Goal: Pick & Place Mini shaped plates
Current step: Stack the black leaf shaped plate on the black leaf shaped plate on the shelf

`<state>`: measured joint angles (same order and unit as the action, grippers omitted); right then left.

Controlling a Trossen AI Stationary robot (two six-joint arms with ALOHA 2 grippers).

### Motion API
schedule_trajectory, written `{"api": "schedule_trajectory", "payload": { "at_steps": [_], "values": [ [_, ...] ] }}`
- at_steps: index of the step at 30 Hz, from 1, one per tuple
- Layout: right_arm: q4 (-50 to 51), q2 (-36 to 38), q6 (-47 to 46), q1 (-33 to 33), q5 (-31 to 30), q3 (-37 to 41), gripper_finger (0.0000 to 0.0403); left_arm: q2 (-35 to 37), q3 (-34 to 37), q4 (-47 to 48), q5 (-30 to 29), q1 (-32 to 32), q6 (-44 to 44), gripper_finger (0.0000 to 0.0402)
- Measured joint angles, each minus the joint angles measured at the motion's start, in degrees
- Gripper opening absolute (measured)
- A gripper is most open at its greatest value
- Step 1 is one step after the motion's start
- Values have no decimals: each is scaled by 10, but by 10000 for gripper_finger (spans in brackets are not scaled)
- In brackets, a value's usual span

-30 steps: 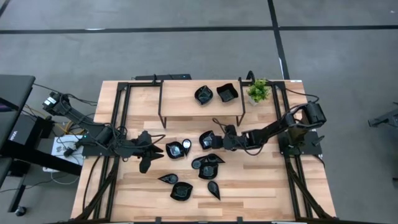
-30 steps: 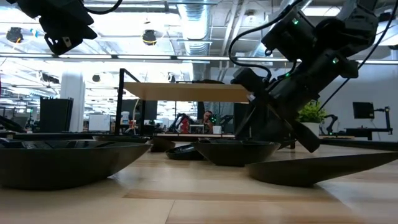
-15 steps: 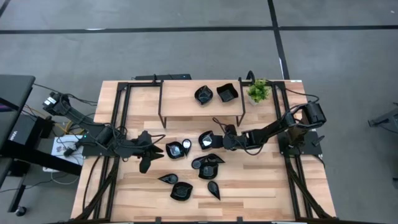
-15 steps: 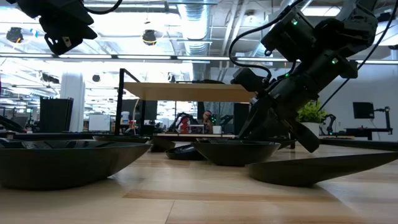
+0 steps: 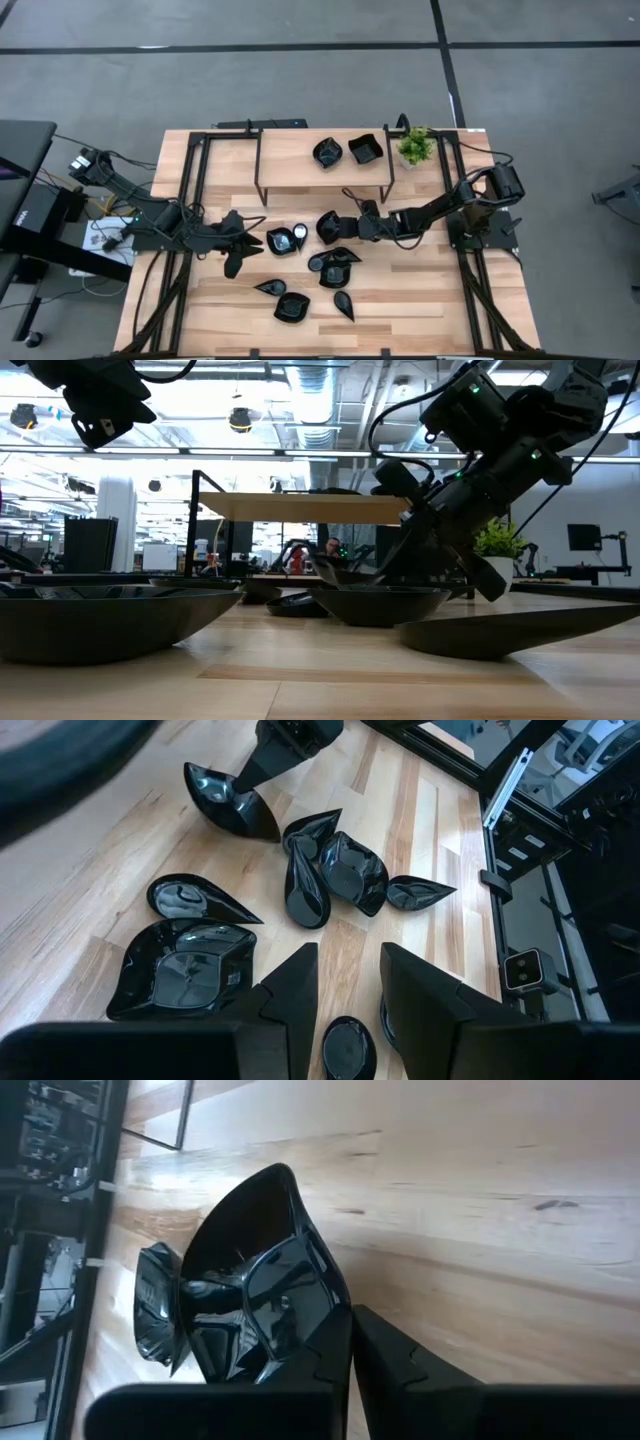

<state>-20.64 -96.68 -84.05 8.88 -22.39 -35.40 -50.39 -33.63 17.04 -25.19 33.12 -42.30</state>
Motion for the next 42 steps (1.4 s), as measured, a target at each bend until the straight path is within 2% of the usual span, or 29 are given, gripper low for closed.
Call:
{"api": "schedule_trajectory", "payload": {
  "at_steps": [11, 23, 27, 31, 37, 42],
  "values": [
    [-143, 14, 48, 24, 18, -2, 3, 0, 0, 0, 0, 0, 0, 113],
    [-136, 163, 202, 51, 4, -64, 1, 0, 0, 0, 0, 0, 0, 113],
    [-88, 212, 280, 36, -1, -109, 1, 0, 0, -2, 0, 0, 0, 113],
    [4, 249, 332, 10, -2, -160, 1, 0, 0, -5, 0, 0, 0, 113],
    [191, 271, 336, -44, -2, -225, 1, 0, 0, -10, 0, 0, -2, 113],
    [283, 271, 322, -100, 1, -252, 1, 0, 0, -15, 0, 0, -2, 113]
  ]
}}
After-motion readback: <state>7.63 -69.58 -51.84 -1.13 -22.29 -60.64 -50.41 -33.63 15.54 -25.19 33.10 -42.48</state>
